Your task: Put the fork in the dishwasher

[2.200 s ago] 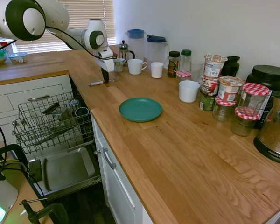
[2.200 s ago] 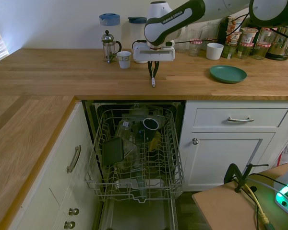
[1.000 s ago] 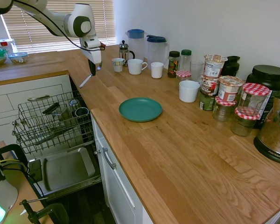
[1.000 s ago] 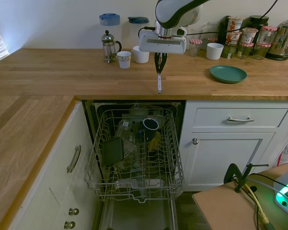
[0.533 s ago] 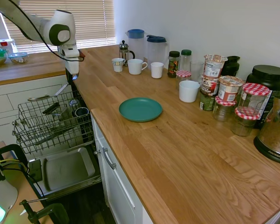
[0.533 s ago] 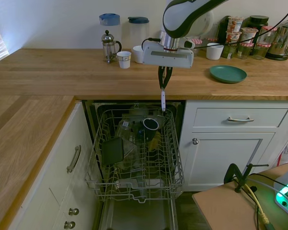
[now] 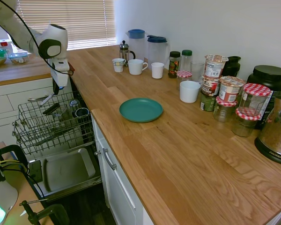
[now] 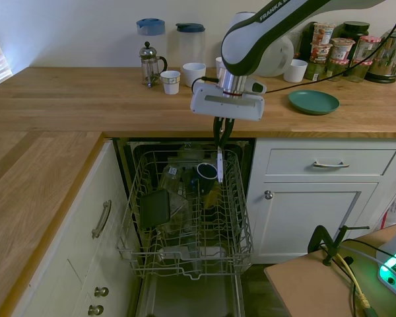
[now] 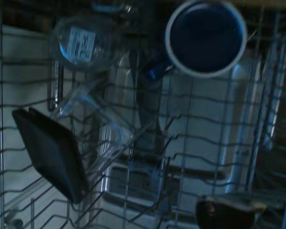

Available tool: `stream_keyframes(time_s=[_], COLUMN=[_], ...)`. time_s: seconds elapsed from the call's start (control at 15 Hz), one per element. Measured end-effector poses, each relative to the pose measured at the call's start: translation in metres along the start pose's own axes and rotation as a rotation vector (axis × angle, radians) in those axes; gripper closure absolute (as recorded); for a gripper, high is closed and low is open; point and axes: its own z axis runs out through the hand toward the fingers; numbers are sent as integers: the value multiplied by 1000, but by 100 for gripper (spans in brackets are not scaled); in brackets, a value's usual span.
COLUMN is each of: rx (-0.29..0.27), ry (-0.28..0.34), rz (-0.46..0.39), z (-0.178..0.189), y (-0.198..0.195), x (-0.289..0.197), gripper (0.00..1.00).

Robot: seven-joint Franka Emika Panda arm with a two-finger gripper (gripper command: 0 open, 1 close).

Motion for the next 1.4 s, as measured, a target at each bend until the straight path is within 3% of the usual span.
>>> stream_keyframes(time_s=[0.4,0.67,1.33,1.4], rx=[-88,-106,-109,-111], ry=[-110,-151,-199,-204], rz=[7,37,72,70], z=[96,149,191,190], y=[31,46,33,31], x=[-6,17,54,53], gripper=[100,100,100,0])
